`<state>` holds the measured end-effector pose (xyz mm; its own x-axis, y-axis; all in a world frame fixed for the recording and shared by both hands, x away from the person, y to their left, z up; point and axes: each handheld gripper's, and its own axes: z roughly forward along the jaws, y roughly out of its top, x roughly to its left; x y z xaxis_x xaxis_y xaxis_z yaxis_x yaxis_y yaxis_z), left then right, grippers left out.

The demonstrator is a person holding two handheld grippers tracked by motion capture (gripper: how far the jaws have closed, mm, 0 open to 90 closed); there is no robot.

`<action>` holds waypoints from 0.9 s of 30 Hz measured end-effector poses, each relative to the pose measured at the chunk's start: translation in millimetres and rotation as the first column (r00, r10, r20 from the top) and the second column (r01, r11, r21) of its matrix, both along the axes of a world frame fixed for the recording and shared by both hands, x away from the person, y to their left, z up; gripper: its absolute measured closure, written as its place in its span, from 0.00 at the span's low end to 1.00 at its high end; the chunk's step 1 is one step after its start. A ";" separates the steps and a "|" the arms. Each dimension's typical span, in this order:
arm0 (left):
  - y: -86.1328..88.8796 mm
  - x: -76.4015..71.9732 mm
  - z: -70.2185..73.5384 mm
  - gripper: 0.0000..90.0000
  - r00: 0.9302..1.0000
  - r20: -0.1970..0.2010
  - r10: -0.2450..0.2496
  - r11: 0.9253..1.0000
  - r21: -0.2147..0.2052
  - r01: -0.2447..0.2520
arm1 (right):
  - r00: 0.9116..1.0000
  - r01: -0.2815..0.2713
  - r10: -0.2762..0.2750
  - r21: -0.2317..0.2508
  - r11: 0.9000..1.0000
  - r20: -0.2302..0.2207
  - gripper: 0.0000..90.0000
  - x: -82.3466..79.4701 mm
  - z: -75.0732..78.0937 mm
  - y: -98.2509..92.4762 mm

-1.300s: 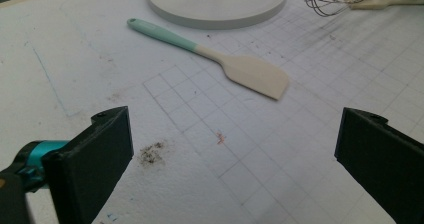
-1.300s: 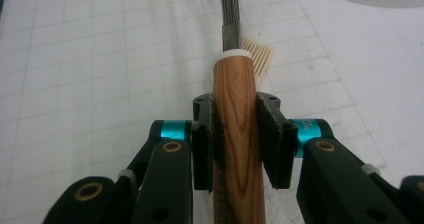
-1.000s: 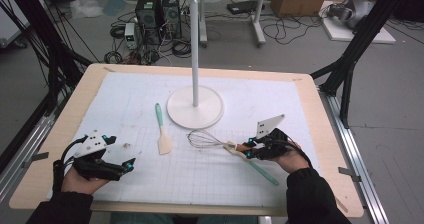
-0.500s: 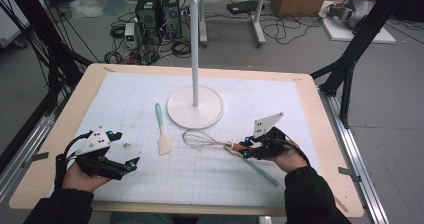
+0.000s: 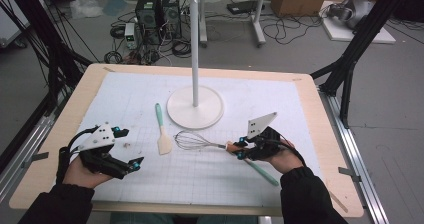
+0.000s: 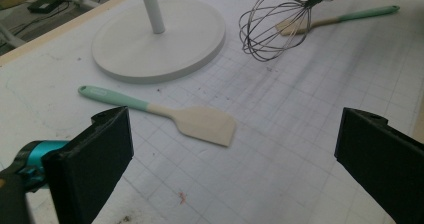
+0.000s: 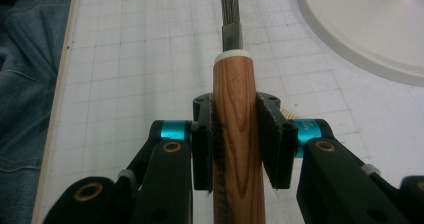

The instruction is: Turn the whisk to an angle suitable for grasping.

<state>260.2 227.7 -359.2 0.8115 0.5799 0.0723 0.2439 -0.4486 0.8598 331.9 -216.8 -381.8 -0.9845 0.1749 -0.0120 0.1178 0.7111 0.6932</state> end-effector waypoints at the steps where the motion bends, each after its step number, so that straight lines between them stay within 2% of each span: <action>1: -0.6 0.5 0.9 0.03 1.000 0.001 -0.006 1.000 0.002 0.006 | 1.000 0.000 0.000 0.003 1.000 -0.004 0.78 -0.4 0.4 1.0; 11: -7.2 3.5 5.4 0.05 0.999 -0.010 -0.042 0.999 0.000 0.042 | 1.000 -0.017 0.017 0.006 1.000 -0.011 0.78 -2.4 5.0 12.9; 19: -14.3 8.5 15.8 0.05 0.996 -0.011 -0.087 0.996 0.006 0.087 | 1.000 -0.022 0.022 0.019 1.000 -0.008 0.78 -2.2 11.7 23.3; 27: -17.4 10.8 24.3 0.05 0.995 -0.007 -0.103 0.995 0.011 0.103 | 0.999 -0.043 0.043 0.010 0.999 -0.017 0.78 -1.3 15.3 38.8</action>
<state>270.9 210.4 -334.9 0.8675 0.4920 0.0730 0.2011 -0.4813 0.8532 330.6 -178.0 -366.5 -0.9911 0.1326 0.0063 0.0993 0.7089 0.6982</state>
